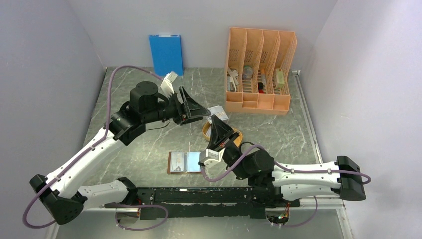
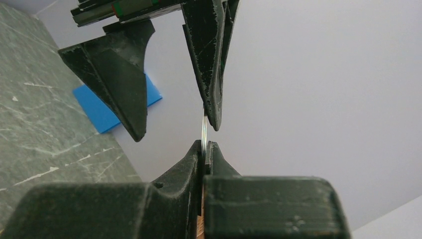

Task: Put the credit cards into the card holder
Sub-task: Pick up the credit card from the storage box.

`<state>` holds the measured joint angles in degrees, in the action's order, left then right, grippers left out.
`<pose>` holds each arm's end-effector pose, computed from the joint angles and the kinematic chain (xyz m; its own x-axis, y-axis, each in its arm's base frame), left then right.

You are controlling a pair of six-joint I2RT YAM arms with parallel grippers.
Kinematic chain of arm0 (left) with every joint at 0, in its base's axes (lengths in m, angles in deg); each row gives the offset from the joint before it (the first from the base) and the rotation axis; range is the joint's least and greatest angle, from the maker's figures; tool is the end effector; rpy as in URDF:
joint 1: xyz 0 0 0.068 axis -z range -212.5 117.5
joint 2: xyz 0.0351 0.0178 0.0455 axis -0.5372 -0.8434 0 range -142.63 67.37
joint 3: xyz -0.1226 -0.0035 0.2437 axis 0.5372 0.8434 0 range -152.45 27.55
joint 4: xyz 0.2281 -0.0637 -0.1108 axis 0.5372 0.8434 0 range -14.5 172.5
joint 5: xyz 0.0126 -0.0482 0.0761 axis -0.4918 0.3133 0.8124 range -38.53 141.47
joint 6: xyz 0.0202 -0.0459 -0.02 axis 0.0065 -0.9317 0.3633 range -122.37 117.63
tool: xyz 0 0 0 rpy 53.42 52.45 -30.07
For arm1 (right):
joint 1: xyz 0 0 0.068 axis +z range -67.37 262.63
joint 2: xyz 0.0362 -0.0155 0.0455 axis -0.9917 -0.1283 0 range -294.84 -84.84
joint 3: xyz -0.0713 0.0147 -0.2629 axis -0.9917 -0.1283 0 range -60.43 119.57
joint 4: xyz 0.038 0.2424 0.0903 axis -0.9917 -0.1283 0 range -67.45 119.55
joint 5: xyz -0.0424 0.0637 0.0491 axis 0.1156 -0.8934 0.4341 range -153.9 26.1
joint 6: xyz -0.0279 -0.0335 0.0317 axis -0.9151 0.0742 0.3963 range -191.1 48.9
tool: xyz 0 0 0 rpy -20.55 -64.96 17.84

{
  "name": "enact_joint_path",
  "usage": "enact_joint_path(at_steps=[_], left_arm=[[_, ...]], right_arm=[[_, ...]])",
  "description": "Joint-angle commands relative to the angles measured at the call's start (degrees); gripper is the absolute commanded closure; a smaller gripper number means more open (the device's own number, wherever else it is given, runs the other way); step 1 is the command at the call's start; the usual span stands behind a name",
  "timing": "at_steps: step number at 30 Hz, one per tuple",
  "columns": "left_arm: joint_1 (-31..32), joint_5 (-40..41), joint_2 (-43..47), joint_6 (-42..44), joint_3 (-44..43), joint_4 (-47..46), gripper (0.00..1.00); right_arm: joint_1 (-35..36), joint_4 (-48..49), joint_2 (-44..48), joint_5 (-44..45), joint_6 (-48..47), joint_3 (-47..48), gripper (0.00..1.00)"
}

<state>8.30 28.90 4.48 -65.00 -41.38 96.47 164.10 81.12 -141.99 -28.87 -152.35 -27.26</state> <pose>0.1731 -0.1675 0.4064 -0.8749 -0.3281 -0.3563 0.2332 0.3595 -0.9035 0.0523 0.2111 0.3383 0.7363 -0.5476 -0.3976 -0.0437 0.5478 -0.8355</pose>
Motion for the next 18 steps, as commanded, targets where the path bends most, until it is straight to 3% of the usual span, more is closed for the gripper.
enact_joint_path(at_steps=[1, 9, 15, 18], left_arm=[[-0.37, -4.17, -1.12, -1.05, -0.09, -4.79, 0.36], [-0.37, -6.57, -1.99, -2.11, 0.8, -8.71, 0.66], [-0.43, -8.5, -2.17, -1.89, 0.79, -8.85, 0.73], [-0.41, -9.71, -1.98, -2.17, 1.66, -10.01, 0.88]], right_arm=[[0.7, 1.25, 1.42, -0.85, -1.75, -0.7, 1.0], [0.78, -1.04, 1.18, -1.11, -2.11, -0.2, 1.0], [0.79, -3.99, 0.37, -1.64, -2.45, 1.5, 1.0], [0.78, -5.62, -0.02, -1.85, -2.55, 2.58, 1.0]])
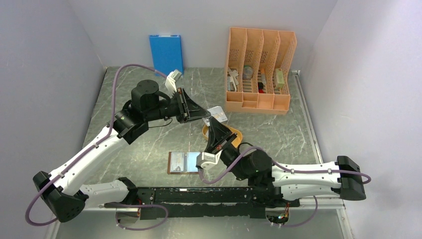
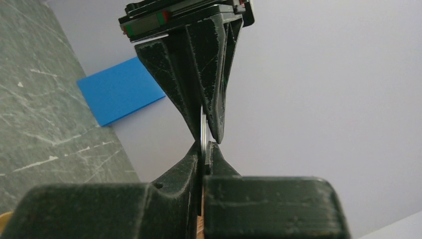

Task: Put the credit cards into the card holder
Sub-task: Pick up the credit card from the storage box.

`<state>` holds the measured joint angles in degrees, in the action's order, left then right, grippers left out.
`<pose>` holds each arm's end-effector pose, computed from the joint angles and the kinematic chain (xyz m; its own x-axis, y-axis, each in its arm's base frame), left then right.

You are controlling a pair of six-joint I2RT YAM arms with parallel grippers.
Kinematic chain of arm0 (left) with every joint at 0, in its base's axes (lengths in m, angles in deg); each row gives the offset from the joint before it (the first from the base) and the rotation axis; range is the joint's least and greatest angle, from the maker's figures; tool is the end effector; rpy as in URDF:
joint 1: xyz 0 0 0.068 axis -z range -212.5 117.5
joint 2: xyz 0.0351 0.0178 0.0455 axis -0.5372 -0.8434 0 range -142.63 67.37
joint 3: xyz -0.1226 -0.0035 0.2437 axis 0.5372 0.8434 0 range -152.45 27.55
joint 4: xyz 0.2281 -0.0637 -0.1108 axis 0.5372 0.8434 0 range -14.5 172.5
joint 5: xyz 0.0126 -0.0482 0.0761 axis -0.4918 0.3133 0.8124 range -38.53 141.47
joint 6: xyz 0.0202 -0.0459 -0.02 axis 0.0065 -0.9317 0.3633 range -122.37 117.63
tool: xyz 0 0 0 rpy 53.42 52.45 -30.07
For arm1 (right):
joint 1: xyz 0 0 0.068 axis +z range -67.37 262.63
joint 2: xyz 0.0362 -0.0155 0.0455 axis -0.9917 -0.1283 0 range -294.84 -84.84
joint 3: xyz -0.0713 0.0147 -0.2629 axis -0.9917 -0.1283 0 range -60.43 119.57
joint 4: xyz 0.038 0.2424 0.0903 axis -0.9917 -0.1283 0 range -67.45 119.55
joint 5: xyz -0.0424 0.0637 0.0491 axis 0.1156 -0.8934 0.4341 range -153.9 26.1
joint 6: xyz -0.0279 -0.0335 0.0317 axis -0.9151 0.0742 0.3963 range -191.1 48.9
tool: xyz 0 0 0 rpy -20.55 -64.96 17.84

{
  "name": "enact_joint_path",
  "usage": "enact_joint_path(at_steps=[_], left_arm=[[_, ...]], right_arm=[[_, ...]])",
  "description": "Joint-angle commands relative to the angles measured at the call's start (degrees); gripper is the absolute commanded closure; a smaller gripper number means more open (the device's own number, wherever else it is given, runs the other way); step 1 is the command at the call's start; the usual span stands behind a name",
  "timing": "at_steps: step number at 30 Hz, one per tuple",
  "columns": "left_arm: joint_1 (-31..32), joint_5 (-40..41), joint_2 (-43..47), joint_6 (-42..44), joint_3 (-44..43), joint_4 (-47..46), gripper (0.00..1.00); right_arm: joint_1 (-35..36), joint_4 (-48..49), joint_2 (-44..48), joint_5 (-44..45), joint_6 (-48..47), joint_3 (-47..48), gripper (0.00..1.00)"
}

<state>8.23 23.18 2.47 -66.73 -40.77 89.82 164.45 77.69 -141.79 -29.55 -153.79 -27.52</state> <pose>0.1804 -0.1776 0.4071 -0.8980 -0.2744 -0.3440 0.2719 0.2686 -0.9241 0.0510 0.2135 0.3320 0.7453 -0.5708 -0.3447 -0.0369 0.4808 -0.8761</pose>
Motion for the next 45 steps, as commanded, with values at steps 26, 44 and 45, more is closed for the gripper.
enact_joint_path(at_steps=[26, 44, 45], left_arm=[[-5.7, 18.63, 20.59, 18.89, 14.45, -8.67, 0.95], [-5.65, 11.31, 22.98, 9.4, 24.37, -21.16, 0.95], [-5.65, 11.17, 22.91, 9.28, 24.49, -21.38, 0.95]], right_arm=[[-33.49, -30.13, 9.89, -37.26, 129.56, 11.17, 0.18], [-41.33, -8.22, -0.14, -51.62, 159.67, 1.55, 0.25], [-41.33, -7.92, -0.69, -51.91, 159.71, 2.0, 0.25]])
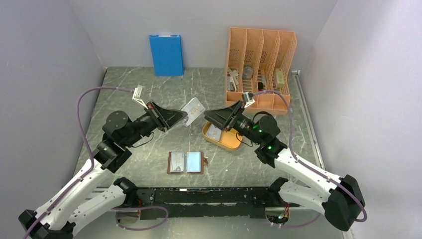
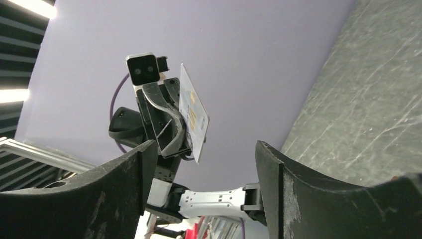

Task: Put the credit cards into the card holder
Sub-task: Pick up the credit card from the storage box.

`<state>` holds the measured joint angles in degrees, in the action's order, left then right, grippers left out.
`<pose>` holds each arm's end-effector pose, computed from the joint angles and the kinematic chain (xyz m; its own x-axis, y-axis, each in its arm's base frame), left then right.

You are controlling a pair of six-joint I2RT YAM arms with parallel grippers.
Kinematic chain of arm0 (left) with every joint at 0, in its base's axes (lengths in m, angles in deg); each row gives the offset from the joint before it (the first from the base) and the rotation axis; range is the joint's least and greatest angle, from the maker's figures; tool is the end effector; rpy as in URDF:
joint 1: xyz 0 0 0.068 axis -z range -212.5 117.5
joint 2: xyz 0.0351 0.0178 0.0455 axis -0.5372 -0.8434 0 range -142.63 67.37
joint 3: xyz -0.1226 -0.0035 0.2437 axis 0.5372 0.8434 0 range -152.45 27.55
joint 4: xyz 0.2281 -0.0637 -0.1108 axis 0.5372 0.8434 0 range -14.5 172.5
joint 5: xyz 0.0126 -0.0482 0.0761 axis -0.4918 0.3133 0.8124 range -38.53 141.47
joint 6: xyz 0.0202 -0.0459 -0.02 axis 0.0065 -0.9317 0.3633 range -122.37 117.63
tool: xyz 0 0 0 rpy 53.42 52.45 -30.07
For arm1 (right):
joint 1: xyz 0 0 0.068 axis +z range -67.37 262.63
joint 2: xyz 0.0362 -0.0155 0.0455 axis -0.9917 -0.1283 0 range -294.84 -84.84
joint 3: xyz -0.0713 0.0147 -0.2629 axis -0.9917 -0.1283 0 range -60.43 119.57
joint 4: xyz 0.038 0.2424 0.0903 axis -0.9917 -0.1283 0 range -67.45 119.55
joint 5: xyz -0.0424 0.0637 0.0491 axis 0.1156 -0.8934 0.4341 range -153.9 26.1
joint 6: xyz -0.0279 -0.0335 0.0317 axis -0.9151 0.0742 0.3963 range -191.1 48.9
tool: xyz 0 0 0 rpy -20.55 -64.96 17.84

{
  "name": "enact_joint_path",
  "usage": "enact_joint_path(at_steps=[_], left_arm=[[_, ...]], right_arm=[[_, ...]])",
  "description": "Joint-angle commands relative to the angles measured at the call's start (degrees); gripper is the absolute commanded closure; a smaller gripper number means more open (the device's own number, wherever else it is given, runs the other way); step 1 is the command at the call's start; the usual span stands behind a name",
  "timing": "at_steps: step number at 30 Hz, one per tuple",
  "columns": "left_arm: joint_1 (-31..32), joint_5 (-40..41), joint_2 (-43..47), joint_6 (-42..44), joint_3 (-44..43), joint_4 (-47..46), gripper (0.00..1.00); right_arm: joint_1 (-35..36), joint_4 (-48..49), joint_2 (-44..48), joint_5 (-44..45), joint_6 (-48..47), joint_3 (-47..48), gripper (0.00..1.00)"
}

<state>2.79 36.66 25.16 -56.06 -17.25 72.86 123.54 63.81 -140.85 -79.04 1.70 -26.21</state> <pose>0.1373 -0.1083 0.3718 -0.5735 -0.5485 -0.6085 0.5136 0.3378 -0.7887 0.1662 0.1564 0.3205 -0.7397 0.5792 -0.3427 -0.4000 0.0312 0.9160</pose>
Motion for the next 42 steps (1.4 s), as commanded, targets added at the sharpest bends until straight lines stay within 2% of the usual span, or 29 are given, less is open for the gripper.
enact_joint_path(at_steps=[1, 9, 11, 17, 22, 24, 27, 31, 33, 37, 42], left_arm=[[-0.15, -2.45, 0.04, -1.48, 1.02, -4.5, 0.95], [-0.13, -3.93, -1.17, -1.42, 1.09, -5.85, 0.95], [-0.14, -4.29, -1.29, -1.42, 1.35, -6.23, 0.95], [-0.14, -5.63, -1.77, -1.59, 2.21, -7.71, 0.95], [-0.13, -6.02, -1.87, -0.87, 1.96, -7.04, 0.95], [-0.13, -6.08, -1.77, -0.42, 1.75, -6.49, 0.93], [-0.15, -6.45, -1.6, -0.53, 1.64, -6.64, 0.76], [-0.16, -8.75, -1.65, -2.04, 2.36, -9.71, 0.49], [-0.15, -9.95, -1.8, -3.14, 2.7, -11.35, 0.41], [-0.26, -13.59, -2.44, -5.95, 4.01, -17.38, 0.36], [-0.22, -17.79, -3.48, -9.4, 5.43, -25.09, 0.41]], right_arm=[[-0.39, 5.69, -2.26, -2.81, 4.16, 1.45, 0.26], [-0.13, 3.56, -6.38, -4.31, 4.49, 4.6, 0.43], [-0.12, 4.89, -6.56, -4.13, 4.98, 4.09, 0.51], [-0.12, 8.77, -6.86, -4.67, 5.44, 3.15, 0.84], [-0.12, 9.6, -5.42, -4.0, 4.47, 2.15, 0.99], [-0.12, 9.55, -4.73, -4.13, 3.84, 1.79, 1.0], [-0.3, 9.95, -3.93, -5.38, 2.62, 1.73, 1.0], [-0.72, 10.46, -3.11, -7.82, 1.05, 2.17, 1.0], [-1.19, 10.53, -2.75, -9.21, 0.4, 2.62, 1.0], [-2.7, 10.99, -1.22, -13.71, -1.24, 2.82, 1.0], [-4.94, 11.97, 0.15, -19.02, -1.42, 2.37, 1.0]])
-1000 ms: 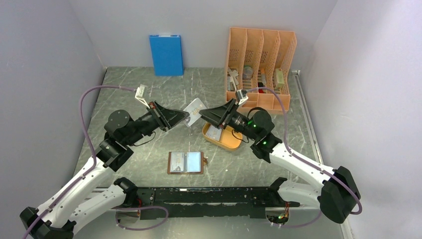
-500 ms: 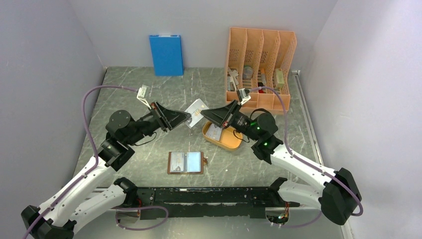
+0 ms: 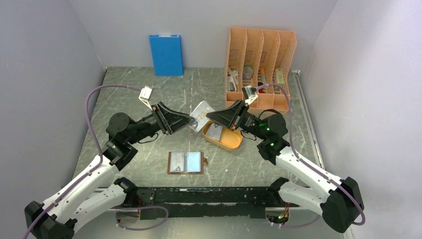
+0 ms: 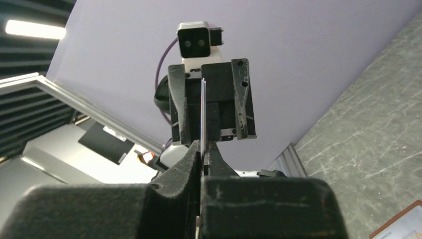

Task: Put the credit cards into the card holder
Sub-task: Pick up the credit card from the storage box.

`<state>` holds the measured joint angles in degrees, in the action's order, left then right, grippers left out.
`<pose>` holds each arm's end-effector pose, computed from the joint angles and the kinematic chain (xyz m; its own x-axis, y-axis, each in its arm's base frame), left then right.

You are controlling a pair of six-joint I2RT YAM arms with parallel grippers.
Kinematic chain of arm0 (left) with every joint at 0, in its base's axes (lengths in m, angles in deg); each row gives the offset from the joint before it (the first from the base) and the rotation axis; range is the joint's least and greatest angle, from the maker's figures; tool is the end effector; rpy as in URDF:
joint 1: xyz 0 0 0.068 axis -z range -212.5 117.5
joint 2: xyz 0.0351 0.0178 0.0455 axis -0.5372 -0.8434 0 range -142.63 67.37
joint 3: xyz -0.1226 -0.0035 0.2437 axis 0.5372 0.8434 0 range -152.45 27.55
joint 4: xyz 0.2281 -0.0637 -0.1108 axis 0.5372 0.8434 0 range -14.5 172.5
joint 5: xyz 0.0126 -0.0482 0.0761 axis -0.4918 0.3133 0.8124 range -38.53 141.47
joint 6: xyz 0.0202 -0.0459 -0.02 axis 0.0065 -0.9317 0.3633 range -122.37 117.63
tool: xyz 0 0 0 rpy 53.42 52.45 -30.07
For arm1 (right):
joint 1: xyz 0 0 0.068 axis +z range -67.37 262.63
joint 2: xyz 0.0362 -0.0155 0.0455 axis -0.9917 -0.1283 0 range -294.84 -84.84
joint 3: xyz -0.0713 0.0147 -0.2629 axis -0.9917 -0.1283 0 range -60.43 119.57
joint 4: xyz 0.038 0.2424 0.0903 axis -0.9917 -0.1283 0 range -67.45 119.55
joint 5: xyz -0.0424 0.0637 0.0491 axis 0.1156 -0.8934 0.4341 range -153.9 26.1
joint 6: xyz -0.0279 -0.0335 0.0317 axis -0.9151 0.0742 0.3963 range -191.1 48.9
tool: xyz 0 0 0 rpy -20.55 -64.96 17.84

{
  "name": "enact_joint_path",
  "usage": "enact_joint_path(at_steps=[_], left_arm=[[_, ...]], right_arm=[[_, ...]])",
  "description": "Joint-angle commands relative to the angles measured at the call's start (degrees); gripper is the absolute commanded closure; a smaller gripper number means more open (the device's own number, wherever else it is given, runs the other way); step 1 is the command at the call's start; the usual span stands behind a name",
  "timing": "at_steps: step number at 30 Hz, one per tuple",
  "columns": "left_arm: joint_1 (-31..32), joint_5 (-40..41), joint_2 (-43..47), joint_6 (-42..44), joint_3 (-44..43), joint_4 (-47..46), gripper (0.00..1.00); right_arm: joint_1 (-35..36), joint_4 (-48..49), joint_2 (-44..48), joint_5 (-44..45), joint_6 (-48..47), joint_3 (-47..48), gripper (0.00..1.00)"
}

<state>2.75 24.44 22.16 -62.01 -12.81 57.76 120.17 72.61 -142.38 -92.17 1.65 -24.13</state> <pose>0.1429 -0.1208 0.3635 -0.6638 -0.4721 -0.5802 0.5998 0.1274 -0.7899 0.1691 0.1512 0.3426 -0.7580 0.4783 -0.4436 -0.5442 -0.0888 0.8342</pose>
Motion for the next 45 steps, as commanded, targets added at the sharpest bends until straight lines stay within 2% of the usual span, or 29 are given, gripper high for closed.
enact_joint_path(at_steps=[1, 8, 12, 16, 18, 19, 20, 22, 25, 28, 31, 32, 35, 37, 45], left_arm=[[-0.18, -6.11, -0.63, -4.0, 1.3, -11.12, 0.44], [-0.18, -8.27, -2.0, -5.78, 1.86, -15.07, 0.69], [-0.18, -8.61, -2.33, -5.49, 1.57, -14.72, 0.94], [-0.18, -7.64, -1.71, -3.36, 0.84, -11.01, 0.95], [-0.18, -6.78, -1.35, -2.53, 0.57, -9.27, 0.95], [-0.18, -6.32, -1.14, -2.18, 0.47, -8.46, 0.95], [-0.18, -5.88, -1.0, -1.89, 0.39, -7.63, 0.95], [-0.1, -4.99, -0.84, -1.48, 0.41, -6.3, 0.95], [-0.09, -4.38, -0.81, -2.17, 1.1, -6.82, 0.95], [-0.09, -4.19, -0.91, -2.75, 1.38, -7.35, 0.95], [-0.09, -4.01, -0.93, -2.61, 1.34, -7.1, 0.95], [-0.09, -4.0, -0.93, -2.47, 1.27, -6.87, 0.95], [-0.09, -3.43, -0.71, -1.43, 0.89, -5.12, 0.95], [-0.09, -2.57, -0.06, -0.48, 0.37, -3.08, 0.95], [-0.09, -0.94, 1.74, 0.53, 0.09, -0.5, 0.95]], right_arm=[[-1.71, 3.44, 1.83, -6.59, -1.43, 0.17, 1.0], [-1.97, 2.76, 1.75, -9.71, -2.63, 1.06, 1.0], [-1.96, 1.73, 1.98, -9.96, -3.13, 1.41, 1.0], [-2.02, 2.43, 2.08, -9.64, -2.18, 1.11, 0.99], [-1.98, 2.39, 2.1, -9.27, -1.63, 1.13, 0.8], [-1.98, 2.25, 2.08, -8.95, -1.43, 1.24, 0.66], [-2.01, 2.0, 2.04, -8.72, -1.25, 1.43, 0.58], [-1.98, 0.9, 1.72, -8.69, -1.12, 2.38, 0.47], [-1.71, -1.17, 0.47, -9.13, -1.53, 4.27, 0.42], [-1.22, -3.88, -0.92, -8.96, -2.3, 5.63, 0.43], [-0.28, -8.03, -2.36, -8.65, -3.97, 7.45, 0.49], [0.09, -9.18, -2.86, -8.6, -4.46, 8.0, 0.53], [0.54, -12.9, -3.24, -7.42, -5.96, 8.8, 0.76], [0.57, -13.45, -2.53, -6.48, -6.01, 7.86, 0.85], [0.36, -9.77, -0.41, -6.19, -4.29, 3.37, 0.86]])
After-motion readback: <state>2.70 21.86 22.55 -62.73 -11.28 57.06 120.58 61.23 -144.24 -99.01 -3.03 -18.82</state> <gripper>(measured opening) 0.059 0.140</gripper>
